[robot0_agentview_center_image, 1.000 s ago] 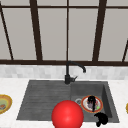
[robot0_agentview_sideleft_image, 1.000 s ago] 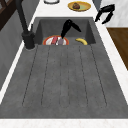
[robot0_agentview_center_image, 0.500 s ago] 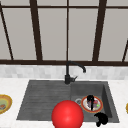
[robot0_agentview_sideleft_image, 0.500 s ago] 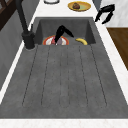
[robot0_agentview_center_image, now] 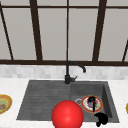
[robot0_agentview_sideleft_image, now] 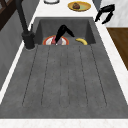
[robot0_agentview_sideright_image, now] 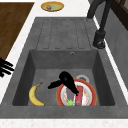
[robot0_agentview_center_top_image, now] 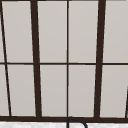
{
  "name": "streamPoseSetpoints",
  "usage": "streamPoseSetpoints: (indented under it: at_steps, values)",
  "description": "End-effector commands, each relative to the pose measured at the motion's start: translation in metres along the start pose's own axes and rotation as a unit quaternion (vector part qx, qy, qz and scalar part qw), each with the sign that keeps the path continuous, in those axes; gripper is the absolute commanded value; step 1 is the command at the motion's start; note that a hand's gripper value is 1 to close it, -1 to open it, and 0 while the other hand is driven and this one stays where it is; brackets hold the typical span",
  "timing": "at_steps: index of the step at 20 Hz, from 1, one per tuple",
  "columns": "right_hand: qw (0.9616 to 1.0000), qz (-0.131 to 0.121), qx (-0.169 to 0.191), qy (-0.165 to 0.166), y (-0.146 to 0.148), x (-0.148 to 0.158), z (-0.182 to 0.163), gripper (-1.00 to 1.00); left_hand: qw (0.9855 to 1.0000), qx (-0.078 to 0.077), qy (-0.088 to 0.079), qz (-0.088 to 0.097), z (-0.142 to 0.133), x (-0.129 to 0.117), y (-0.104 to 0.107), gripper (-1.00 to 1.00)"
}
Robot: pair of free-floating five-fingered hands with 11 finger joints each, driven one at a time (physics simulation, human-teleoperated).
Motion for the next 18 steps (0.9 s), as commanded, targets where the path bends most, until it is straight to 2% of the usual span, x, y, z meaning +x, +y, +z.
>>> streamPoseSetpoints:
  at_steps: [1,5,7,8,9,10,11,12,14,15,17,18]
  values:
    - [1.0000,0.000,0.000,0.000,0.000,0.000,0.000,0.00,0.9999,-0.003,0.002,-0.011,-0.019,-0.029,-0.017,-1.00]
    - [1.0000,0.000,0.000,0.000,0.000,0.000,0.000,0.00,0.9990,-0.003,0.037,-0.025,-0.029,-0.027,-0.027,-1.00]
    - [1.0000,0.000,0.000,0.000,0.000,0.000,0.000,0.00,0.9977,-0.004,0.056,-0.039,-0.030,-0.025,-0.033,-1.00]
    - [1.0000,0.000,0.000,0.000,0.000,0.000,0.000,0.00,0.9967,-0.007,0.067,-0.045,-0.028,-0.023,-0.038,-1.00]
    - [1.0000,0.000,0.000,0.000,0.000,0.000,0.000,0.00,0.9959,-0.017,0.070,-0.054,-0.025,-0.023,-0.040,-1.00]
    - [1.0000,0.000,0.000,0.000,0.000,0.000,0.000,0.00,0.9955,-0.021,0.070,-0.060,-0.022,-0.020,-0.043,1.00]
    - [1.0000,0.000,0.000,0.000,0.000,0.000,0.000,0.00,0.9915,-0.049,0.065,-0.102,-0.021,-0.018,-0.044,1.00]
    - [1.0000,0.000,0.000,0.000,0.000,0.000,0.000,0.00,0.9876,-0.053,0.068,-0.131,-0.026,-0.014,-0.047,1.00]
    - [1.0000,0.000,0.000,0.000,0.000,0.000,0.000,0.00,0.9763,-0.052,0.081,-0.194,-0.036,-0.010,-0.055,1.00]
    - [1.0000,0.000,0.000,0.000,0.000,0.000,0.000,0.00,0.9699,-0.050,0.088,-0.221,-0.039,-0.010,-0.060,1.00]
    - [1.0000,0.000,0.000,0.000,0.000,0.000,0.000,0.00,0.9598,-0.054,0.106,-0.254,-0.045,-0.005,-0.067,1.00]
    - [1.0000,0.000,0.000,0.000,0.000,0.000,0.000,0.00,0.9556,-0.058,0.112,-0.267,-0.047,-0.005,-0.072,1.00]
